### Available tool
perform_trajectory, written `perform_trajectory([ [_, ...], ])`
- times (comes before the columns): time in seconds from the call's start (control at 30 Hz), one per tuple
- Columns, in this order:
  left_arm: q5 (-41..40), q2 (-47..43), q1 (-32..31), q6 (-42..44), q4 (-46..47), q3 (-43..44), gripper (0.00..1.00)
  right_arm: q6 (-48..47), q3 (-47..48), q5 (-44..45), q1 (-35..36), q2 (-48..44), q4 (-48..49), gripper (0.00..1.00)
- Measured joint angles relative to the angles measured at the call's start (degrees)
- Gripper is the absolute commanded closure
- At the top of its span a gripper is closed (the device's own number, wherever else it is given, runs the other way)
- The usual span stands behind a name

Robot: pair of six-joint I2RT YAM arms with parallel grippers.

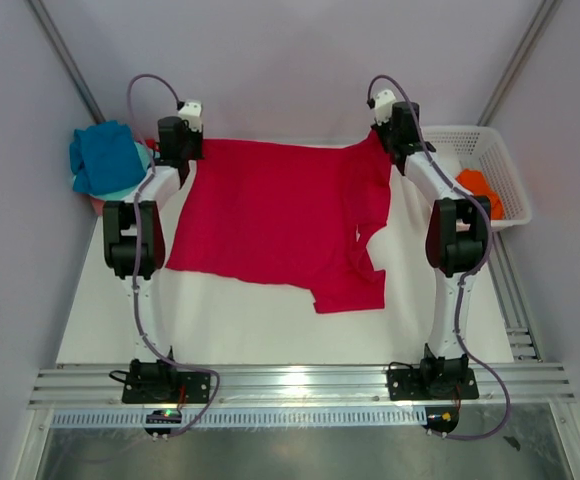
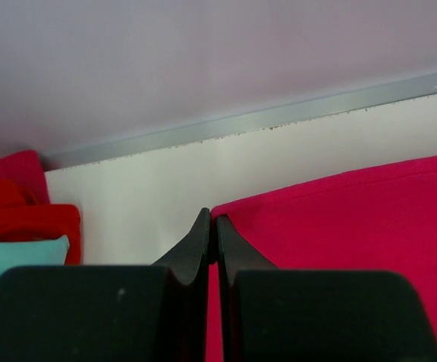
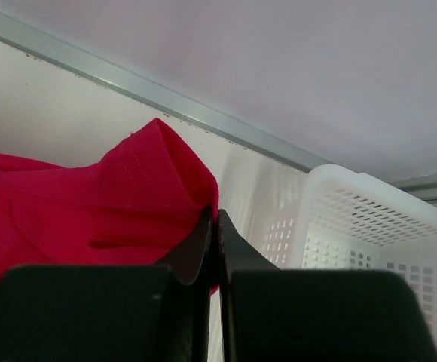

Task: Fold and stack the t-shirts
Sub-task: Flatten the tshirt out

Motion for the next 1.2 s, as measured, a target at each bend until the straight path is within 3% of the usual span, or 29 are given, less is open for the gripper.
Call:
perform_trajectory([
  [0.33, -2.4, 4.7, -1.1, -0.4, 4.9, 2.8, 1.0, -6.0, 5.8, 7.1, 2.2, 7.3, 1.0, 0.97],
  [0.8, -13.6, 11.6, -1.6, -0.5, 5.9, 9.7, 1.0, -17.2, 10.9, 17.7, 5.2, 16.2, 8.5, 0.97],
  [1.2, -16.8, 13.0, -2.4, 5.1, 5.9, 10.9, 1.0, -22.7, 13.2, 19.7, 6.8, 20.3, 11.1, 0.97],
])
